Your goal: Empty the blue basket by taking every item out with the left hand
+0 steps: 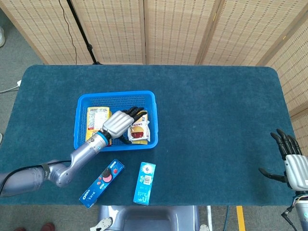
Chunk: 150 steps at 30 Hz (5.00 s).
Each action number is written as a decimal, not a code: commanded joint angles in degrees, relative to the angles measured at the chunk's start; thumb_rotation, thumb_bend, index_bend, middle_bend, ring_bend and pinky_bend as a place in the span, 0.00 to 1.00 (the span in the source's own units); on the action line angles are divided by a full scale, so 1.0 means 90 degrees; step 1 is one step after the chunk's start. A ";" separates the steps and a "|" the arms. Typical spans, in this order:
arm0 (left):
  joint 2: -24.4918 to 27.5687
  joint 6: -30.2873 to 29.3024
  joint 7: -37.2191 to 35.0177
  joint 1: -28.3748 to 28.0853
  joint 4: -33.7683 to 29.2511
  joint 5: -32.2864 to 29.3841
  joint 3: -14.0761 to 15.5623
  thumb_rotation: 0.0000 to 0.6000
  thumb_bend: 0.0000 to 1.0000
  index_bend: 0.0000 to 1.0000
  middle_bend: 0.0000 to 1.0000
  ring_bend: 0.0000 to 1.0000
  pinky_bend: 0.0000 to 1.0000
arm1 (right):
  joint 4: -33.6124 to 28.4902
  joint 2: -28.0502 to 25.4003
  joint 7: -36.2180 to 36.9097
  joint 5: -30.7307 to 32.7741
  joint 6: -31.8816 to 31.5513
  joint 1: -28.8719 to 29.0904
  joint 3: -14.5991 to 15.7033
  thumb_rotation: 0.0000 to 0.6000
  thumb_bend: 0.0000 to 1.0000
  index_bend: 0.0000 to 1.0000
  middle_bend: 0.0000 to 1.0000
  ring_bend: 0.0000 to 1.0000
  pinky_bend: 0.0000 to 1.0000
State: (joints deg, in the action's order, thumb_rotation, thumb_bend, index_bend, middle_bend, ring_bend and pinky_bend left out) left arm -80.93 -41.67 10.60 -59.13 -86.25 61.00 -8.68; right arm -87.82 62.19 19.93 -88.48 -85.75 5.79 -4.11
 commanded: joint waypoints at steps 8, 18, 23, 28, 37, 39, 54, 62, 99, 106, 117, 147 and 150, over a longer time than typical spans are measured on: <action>-0.0490 -0.0041 0.0466 -0.0164 0.0292 -0.1115 -0.0141 0.89 0.00 0.00 0.00 0.00 0.25 | 0.0010 -0.0008 0.0055 -0.0006 0.0017 0.0009 0.0004 1.00 0.00 0.00 0.00 0.00 0.00; -0.0808 0.0031 0.0826 -0.0374 0.0434 -0.1963 -0.0119 0.92 0.00 0.00 0.00 0.04 0.30 | -0.0001 -0.0016 0.0078 -0.0031 0.0007 0.0010 0.0013 1.00 0.00 0.00 0.00 0.00 0.00; -0.0967 -0.0207 0.0945 -0.0411 0.0525 -0.2107 -0.0156 1.00 0.00 0.23 0.19 0.27 0.46 | -0.0007 -0.0030 0.0148 -0.0057 0.0027 0.0019 0.0030 1.00 0.00 0.00 0.00 0.00 0.00; -0.1077 -0.0533 0.1042 -0.0364 0.0547 -0.2058 -0.0184 1.00 0.00 0.52 0.42 0.46 0.53 | -0.0002 -0.0041 0.0191 -0.0064 0.0045 0.0027 0.0039 1.00 0.00 0.00 0.00 0.00 0.00; -0.0461 -0.1196 0.0387 0.0094 -0.0117 -0.1121 -0.0503 1.00 0.02 0.58 0.45 0.47 0.54 | -0.0039 -0.0066 0.0222 -0.0157 -0.0003 0.0016 0.0080 1.00 0.00 0.00 0.00 0.00 0.00; -0.0036 -0.1322 -0.0017 0.0349 -0.0454 -0.0621 -0.0506 1.00 0.02 0.58 0.45 0.47 0.54 | -0.0063 -0.0079 0.0233 -0.0191 -0.0040 0.0002 0.0093 1.00 0.00 0.00 0.00 0.00 0.00; 0.2104 -0.2255 -0.3190 0.2585 -0.0103 0.1668 0.0519 1.00 0.01 0.55 0.44 0.44 0.54 | -0.0186 -0.0109 0.0171 -0.0447 -0.0154 -0.0012 0.0204 1.00 0.00 0.00 0.00 0.00 0.00; 0.1695 -0.2285 -0.4039 0.3176 0.1178 0.2044 0.0962 1.00 0.01 0.40 0.23 0.21 0.37 | -0.0220 -0.0101 0.0105 -0.0476 -0.0087 0.0030 0.0235 1.00 0.00 0.00 0.00 0.00 0.00; 0.0075 0.0111 0.1692 -0.0495 -0.0485 -0.2456 0.0017 0.86 0.00 0.00 0.00 0.00 0.00 | -0.0046 -0.0130 0.0480 -0.0226 0.0156 0.0102 0.0241 1.00 0.00 0.00 0.00 0.00 0.00; -0.0482 -0.0169 0.2075 -0.0904 -0.0098 -0.3356 0.0127 0.84 0.00 0.00 0.00 0.00 0.00 | 0.0001 -0.0142 0.0598 -0.0168 0.0218 0.0121 0.0226 1.00 0.00 0.00 0.00 0.00 0.00; -0.0984 -0.0405 0.1952 -0.0972 0.0546 -0.3876 -0.0024 0.80 0.00 0.00 0.00 0.00 0.00 | 0.0063 -0.0152 0.0731 -0.0109 0.0298 0.0145 0.0212 1.00 0.00 0.00 0.00 0.00 0.00; -0.1652 -0.0823 0.1092 -0.0680 0.1361 -0.3441 -0.0537 1.00 0.03 0.35 0.29 0.42 0.57 | 0.0066 -0.0155 0.0862 -0.0160 0.0446 0.0214 0.0264 1.00 0.00 0.00 0.00 0.00 0.00; -0.1254 -0.1065 0.0821 -0.0452 0.0864 -0.2947 -0.0676 1.00 0.03 0.35 0.29 0.42 0.57 | 0.0042 -0.0164 0.0862 -0.0209 0.0413 0.0208 0.0280 1.00 0.00 0.00 0.00 0.00 0.00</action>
State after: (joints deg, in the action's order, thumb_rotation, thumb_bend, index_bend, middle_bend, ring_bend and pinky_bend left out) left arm -95.36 -48.71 20.62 -65.34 -74.67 30.79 -13.16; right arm -87.39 60.73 27.69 -90.30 -81.98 7.68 -1.63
